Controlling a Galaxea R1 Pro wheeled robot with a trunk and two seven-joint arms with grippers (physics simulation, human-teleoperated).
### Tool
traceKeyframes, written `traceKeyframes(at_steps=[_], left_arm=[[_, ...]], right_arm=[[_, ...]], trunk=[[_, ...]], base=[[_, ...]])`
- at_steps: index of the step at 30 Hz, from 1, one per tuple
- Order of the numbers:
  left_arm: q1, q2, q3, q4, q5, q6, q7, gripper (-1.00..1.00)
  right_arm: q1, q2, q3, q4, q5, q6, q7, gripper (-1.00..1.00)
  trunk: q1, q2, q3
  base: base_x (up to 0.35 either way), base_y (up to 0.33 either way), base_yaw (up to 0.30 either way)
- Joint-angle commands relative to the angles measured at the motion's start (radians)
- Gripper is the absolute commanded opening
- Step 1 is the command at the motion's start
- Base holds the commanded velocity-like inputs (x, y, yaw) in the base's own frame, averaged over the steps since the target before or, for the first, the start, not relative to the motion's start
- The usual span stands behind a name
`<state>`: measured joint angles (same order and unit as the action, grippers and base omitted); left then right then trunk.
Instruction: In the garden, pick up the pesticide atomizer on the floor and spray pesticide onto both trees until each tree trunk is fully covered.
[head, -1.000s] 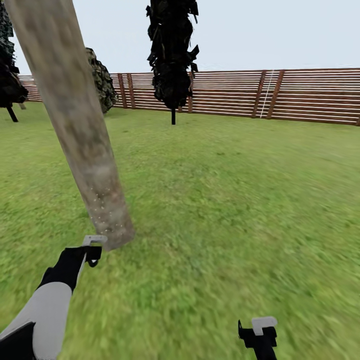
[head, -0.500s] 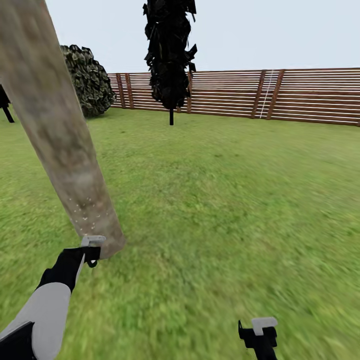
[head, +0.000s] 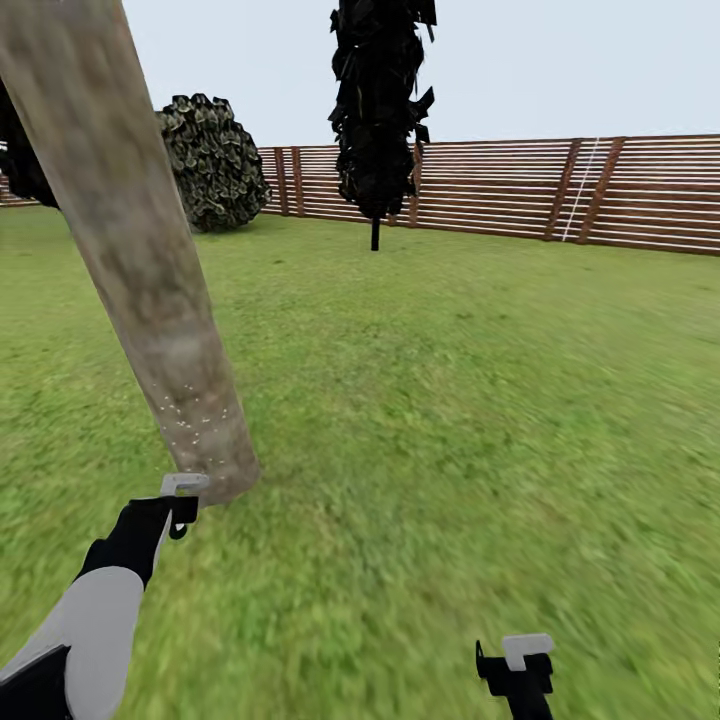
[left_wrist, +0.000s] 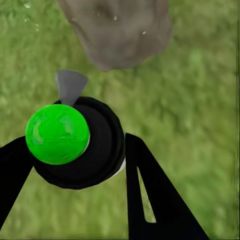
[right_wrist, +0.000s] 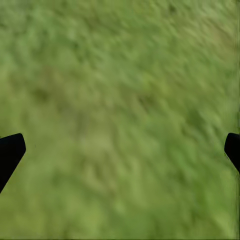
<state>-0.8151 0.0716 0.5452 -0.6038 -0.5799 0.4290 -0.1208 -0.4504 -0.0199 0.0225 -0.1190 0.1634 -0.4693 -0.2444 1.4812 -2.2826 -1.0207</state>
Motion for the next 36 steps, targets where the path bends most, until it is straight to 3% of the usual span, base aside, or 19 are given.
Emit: traceKeyframes(at_steps=[1,19,36], left_arm=[[-0.001,-0.001,0.005,-0.002,-0.011,0.003,-0.009,-1.0],[-0.001,-0.001,0.009,-0.007,-0.012,0.004,-0.008,-1.0],[-0.001,0.003,0.012,-0.013,-0.012,0.004,-0.008,-1.0]], right_arm=[[-0.001,0.0,0.002,0.001,0.01,0.0,-0.009,1.0],[-0.001,0.001,0.002,0.001,0.01,0.0,-0.008,1.0],[-0.001,0.003,0.003,0.001,0.01,0.0,-0.008,1.0]], trunk=[[0.0,0.0,-0.001],[0.0,0.0,-0.001],[0.0,0.0,0.004]], base=[[0.125,-0.27,0.029],[0.163,-0.244,0.009],[0.096,-0.262,0.259]])
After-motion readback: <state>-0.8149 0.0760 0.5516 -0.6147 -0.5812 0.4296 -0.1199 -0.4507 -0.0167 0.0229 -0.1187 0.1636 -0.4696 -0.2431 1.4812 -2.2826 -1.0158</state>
